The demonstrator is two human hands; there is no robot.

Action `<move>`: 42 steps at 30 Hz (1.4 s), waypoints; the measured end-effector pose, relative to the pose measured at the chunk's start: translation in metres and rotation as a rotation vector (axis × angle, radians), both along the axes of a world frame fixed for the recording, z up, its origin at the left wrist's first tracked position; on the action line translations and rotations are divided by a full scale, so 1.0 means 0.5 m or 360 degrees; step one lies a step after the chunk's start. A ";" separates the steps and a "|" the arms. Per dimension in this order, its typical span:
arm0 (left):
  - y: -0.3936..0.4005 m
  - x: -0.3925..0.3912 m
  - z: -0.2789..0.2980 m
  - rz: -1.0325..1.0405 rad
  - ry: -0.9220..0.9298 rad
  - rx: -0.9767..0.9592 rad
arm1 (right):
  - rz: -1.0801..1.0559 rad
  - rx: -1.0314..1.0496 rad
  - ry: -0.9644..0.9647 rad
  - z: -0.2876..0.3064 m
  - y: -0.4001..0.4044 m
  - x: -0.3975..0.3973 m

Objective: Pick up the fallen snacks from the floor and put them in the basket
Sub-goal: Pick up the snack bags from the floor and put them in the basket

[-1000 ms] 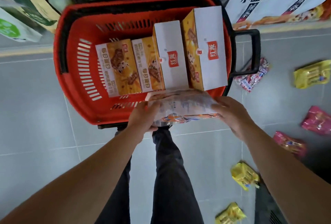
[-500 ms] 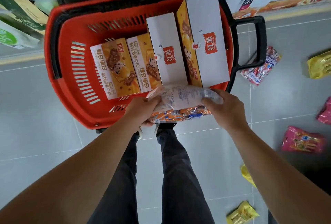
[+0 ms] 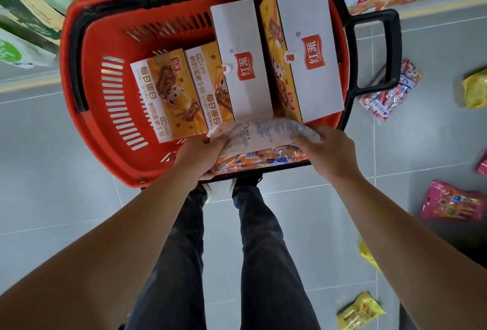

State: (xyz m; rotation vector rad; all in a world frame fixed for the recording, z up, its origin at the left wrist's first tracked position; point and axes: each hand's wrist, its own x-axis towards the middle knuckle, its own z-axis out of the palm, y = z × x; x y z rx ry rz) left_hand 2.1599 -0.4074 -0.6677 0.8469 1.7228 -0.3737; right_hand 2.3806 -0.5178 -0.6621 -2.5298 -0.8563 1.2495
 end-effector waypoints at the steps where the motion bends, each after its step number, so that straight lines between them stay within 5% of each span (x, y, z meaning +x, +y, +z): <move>1: 0.003 0.002 -0.006 -0.0005 0.0025 0.0008 | 0.0009 0.0004 -0.0030 -0.005 0.005 -0.001; 8: 0.014 0.010 -0.056 0.0008 0.0160 0.0034 | 0.0123 -0.0028 -0.0181 -0.057 0.034 -0.017; 11: 0.008 -0.003 -0.056 -0.0319 0.0196 0.0124 | 0.0109 -0.0001 -0.0128 -0.057 0.024 -0.014; 14: -0.006 -0.026 -0.034 -0.0606 0.0134 0.0601 | -0.0098 0.0067 -0.0107 -0.045 0.001 -0.015; 18: -0.038 -0.067 -0.006 -0.0826 -0.0298 0.1092 | -0.0150 0.0212 -0.0176 -0.013 -0.031 -0.039; 30: -0.023 -0.072 -0.115 -0.0902 -0.0344 0.0468 | -0.0329 0.0354 -0.0081 -0.009 -0.012 -0.103; 42: 0.003 -0.099 -0.083 -0.1118 -0.0274 0.0502 | -0.0234 0.0297 -0.0128 0.015 -0.001 -0.153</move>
